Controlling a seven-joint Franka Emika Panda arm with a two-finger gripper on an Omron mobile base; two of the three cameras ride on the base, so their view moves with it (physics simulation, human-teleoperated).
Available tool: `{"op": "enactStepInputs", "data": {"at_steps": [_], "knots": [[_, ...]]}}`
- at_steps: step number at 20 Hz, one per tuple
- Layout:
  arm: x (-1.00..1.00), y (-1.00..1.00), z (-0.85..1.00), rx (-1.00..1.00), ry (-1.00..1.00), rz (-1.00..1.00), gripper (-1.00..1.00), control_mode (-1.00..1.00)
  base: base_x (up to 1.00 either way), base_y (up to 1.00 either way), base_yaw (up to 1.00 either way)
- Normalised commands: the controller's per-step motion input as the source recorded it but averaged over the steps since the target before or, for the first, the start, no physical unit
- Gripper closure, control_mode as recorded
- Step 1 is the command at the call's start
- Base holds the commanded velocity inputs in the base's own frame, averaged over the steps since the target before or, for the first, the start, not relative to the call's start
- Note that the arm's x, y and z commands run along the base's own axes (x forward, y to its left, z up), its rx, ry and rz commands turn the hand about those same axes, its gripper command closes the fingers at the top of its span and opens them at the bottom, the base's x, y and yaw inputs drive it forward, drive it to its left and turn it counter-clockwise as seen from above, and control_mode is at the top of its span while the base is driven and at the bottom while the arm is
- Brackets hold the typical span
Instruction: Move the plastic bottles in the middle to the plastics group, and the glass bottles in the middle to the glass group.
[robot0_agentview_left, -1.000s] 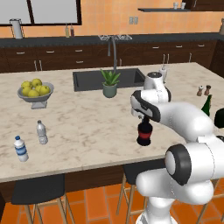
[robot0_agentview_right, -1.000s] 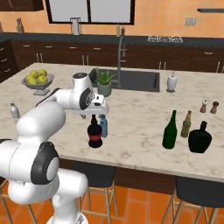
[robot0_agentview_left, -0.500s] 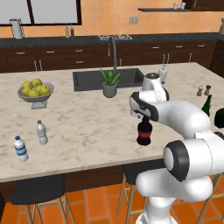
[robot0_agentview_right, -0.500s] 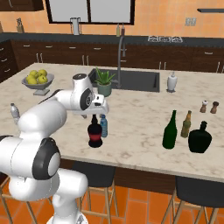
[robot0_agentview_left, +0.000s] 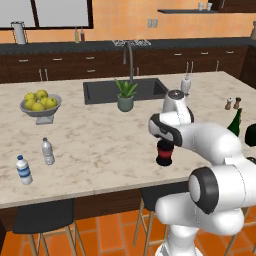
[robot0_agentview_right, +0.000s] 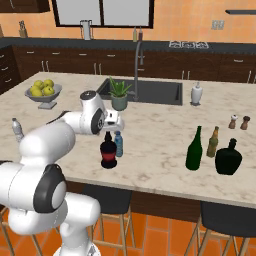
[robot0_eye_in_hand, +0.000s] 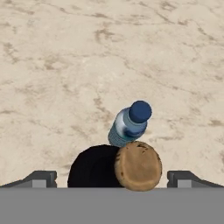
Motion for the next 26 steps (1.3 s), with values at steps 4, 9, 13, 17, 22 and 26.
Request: {"op": "enactStepInputs", "data": {"at_steps": [4, 9, 13, 17, 22, 26], "knots": [[0.1, -0.01, -0.06, 0.0, -0.07, 0.0, -1.0, -1.0, 0.0, 0.0, 0.0], [0.13, -0.01, 0.0, 0.0, -0.06, 0.0, -1.0, -1.0, 0.0, 0.0, 0.0], [0.07, 0.0, -0.01, 0.0, -0.09, 0.0, -1.0, -1.0, 0.0, 0.0, 0.0], [0.0, 0.0, 0.0, 0.0, -0.08, -0.01, 1.0, -1.0, 0.0, 0.0, 0.0], [0.04, 0.0, 0.0, 0.0, -0.05, -0.03, 1.0, -1.0, 0.0, 0.0, 0.0], [0.01, -0.01, 0.0, 0.0, -0.07, -0.01, 1.0, -1.0, 0.0, 0.0, 0.0]]}}
